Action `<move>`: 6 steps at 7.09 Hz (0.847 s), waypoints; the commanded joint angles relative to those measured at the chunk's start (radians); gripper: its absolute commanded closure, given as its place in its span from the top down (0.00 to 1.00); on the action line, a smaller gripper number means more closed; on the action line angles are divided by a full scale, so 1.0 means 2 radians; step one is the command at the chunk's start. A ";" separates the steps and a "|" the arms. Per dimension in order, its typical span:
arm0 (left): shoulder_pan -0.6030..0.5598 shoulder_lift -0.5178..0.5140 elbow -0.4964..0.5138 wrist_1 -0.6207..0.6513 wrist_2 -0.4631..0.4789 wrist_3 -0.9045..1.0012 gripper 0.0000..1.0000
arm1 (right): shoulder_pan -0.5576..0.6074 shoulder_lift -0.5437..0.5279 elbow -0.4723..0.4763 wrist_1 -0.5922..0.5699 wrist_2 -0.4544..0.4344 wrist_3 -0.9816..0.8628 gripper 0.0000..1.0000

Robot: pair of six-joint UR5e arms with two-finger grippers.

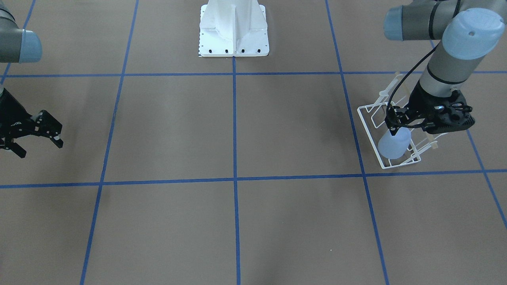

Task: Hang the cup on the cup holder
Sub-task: 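Lower the cup onto the rack's top hook with the left gripper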

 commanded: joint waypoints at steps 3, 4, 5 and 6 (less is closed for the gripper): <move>-0.091 0.063 -0.049 0.016 -0.045 0.091 0.98 | 0.065 0.008 -0.003 -0.056 0.003 -0.019 1.00; -0.131 0.094 -0.046 0.019 -0.062 0.164 0.98 | 0.089 0.009 -0.002 -0.129 0.002 -0.066 1.00; -0.158 0.108 -0.041 0.020 -0.083 0.225 0.98 | 0.121 0.013 -0.004 -0.190 0.006 -0.120 1.00; -0.164 0.109 -0.041 0.027 -0.088 0.239 0.98 | 0.140 0.020 -0.007 -0.234 0.012 -0.131 1.00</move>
